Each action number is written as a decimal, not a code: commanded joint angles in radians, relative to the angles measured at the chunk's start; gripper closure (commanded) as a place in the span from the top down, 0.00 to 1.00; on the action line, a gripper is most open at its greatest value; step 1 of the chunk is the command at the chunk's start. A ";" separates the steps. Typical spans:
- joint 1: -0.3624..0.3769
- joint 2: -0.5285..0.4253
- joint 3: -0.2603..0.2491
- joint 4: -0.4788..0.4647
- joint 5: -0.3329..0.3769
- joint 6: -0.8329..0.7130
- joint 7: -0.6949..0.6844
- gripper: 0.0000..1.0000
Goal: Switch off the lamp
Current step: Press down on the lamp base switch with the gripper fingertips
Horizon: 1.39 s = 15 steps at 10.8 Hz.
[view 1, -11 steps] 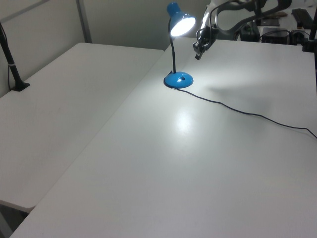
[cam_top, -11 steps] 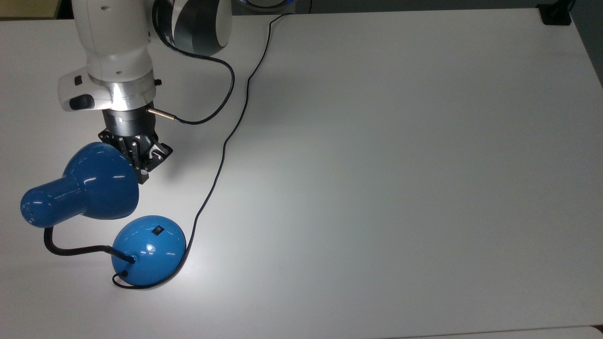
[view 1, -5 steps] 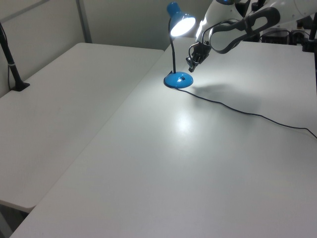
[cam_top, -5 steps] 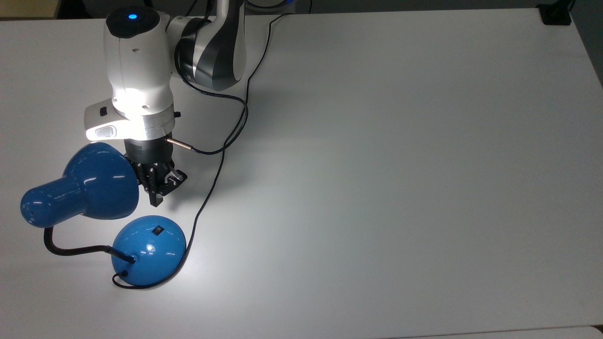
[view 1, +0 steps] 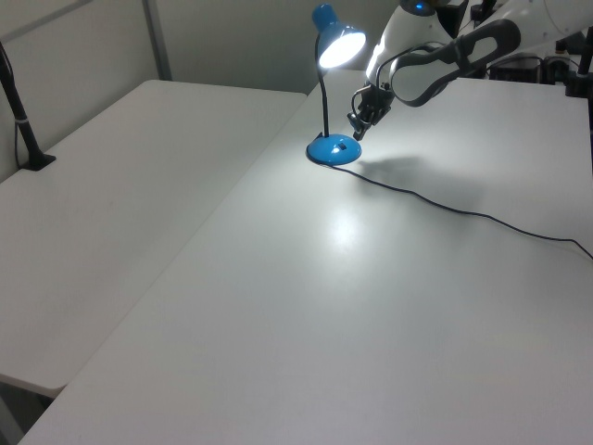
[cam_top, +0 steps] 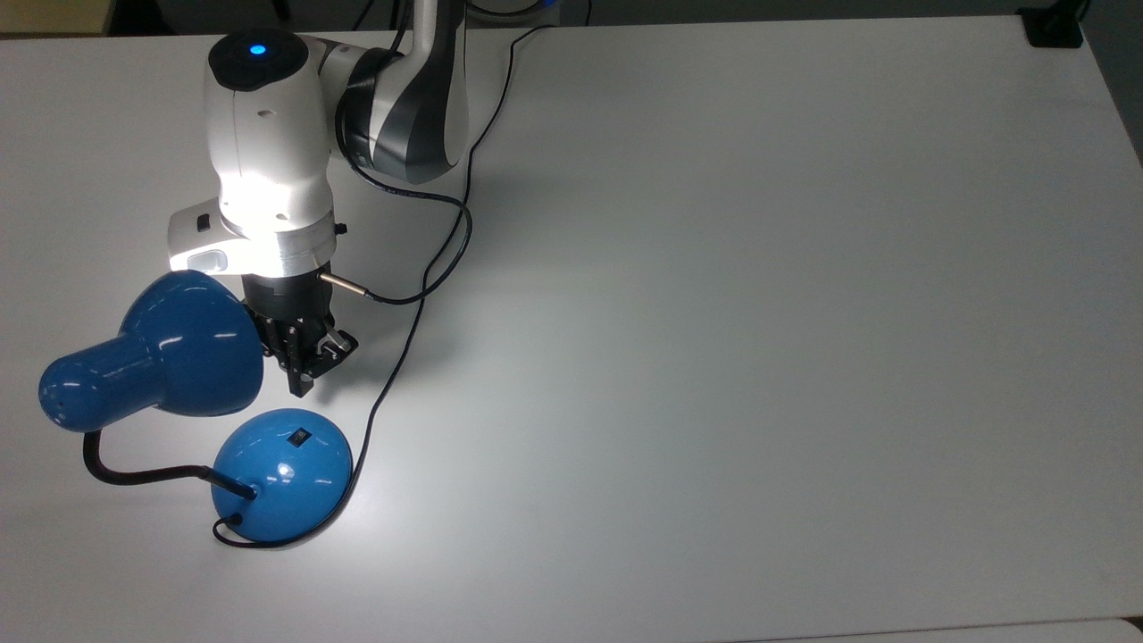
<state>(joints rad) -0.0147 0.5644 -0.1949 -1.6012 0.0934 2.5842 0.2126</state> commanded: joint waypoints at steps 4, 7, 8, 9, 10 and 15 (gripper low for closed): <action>0.007 0.063 -0.006 0.037 0.014 0.083 0.041 0.00; 0.007 0.066 -0.008 0.046 0.014 0.087 0.041 0.00; 0.007 0.078 -0.008 0.047 0.014 0.100 0.041 0.00; 0.007 0.089 -0.008 0.067 0.014 0.116 0.054 0.00; 0.007 0.107 -0.009 0.089 0.012 0.117 0.076 0.00; 0.009 0.132 -0.009 0.106 0.006 0.120 0.079 0.00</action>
<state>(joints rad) -0.0147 0.6726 -0.1952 -1.5235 0.0934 2.6833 0.2747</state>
